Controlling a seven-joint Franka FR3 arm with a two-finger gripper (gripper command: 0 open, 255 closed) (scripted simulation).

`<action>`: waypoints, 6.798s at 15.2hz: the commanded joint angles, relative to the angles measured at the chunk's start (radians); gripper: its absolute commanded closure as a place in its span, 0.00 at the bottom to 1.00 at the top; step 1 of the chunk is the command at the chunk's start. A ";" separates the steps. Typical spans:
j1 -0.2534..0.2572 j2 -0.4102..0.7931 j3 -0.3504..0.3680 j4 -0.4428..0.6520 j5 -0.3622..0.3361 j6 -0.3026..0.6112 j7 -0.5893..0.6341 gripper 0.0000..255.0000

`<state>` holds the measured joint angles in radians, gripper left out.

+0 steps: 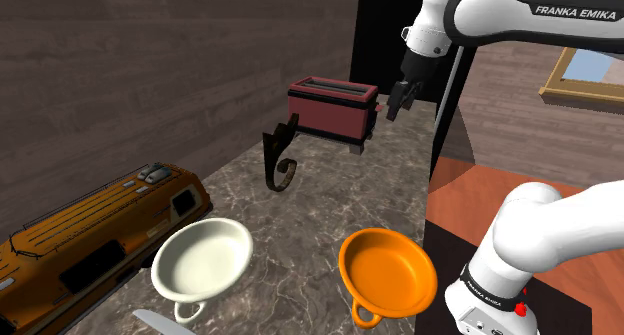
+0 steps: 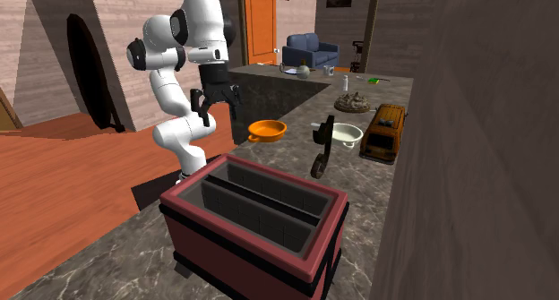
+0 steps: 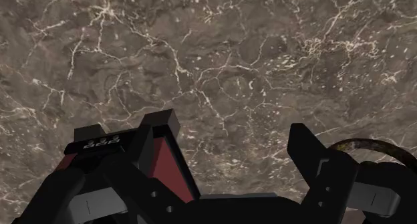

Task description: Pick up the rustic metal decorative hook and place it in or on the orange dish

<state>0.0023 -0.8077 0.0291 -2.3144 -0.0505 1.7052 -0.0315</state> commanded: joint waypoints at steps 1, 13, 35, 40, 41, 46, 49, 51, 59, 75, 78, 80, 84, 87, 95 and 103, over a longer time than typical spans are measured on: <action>0.000 0.000 0.000 0.000 0.000 0.000 0.000 0.00; -0.127 0.212 0.382 0.199 0.187 -0.065 0.787 0.00; -0.240 0.912 0.761 0.731 -0.019 -0.050 1.836 0.00; -0.241 0.910 0.761 0.722 -0.018 -0.042 1.836 0.00; -0.241 0.910 0.761 0.722 -0.018 -0.042 1.836 0.00; -0.241 0.910 0.761 0.722 -0.018 -0.042 1.836 1.00; -0.241 0.910 0.761 0.722 -0.018 -0.042 1.836 1.00; -0.241 0.911 0.761 0.722 -0.018 -0.042 1.836 1.00; -0.228 0.934 0.766 0.826 -0.035 -0.129 1.846 1.00; -0.118 1.082 0.781 1.215 -0.150 -0.409 1.901 1.00; -0.155 0.998 0.791 1.145 -0.089 -0.403 1.902 1.00; -0.195 0.904 0.795 1.062 -0.018 -0.388 1.893 1.00; -0.234 0.725 0.774 0.935 0.117 -0.384 1.866 1.00; -0.230 0.605 0.741 0.865 0.201 -0.400 1.852 1.00; -0.162 0.358 0.662 0.756 0.355 -0.489 1.869 1.00; -0.082 0.191 0.627 0.738 0.463 -0.606 1.957 1.00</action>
<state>-0.0929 -0.5880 0.6641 -1.5589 0.3961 1.1078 1.9168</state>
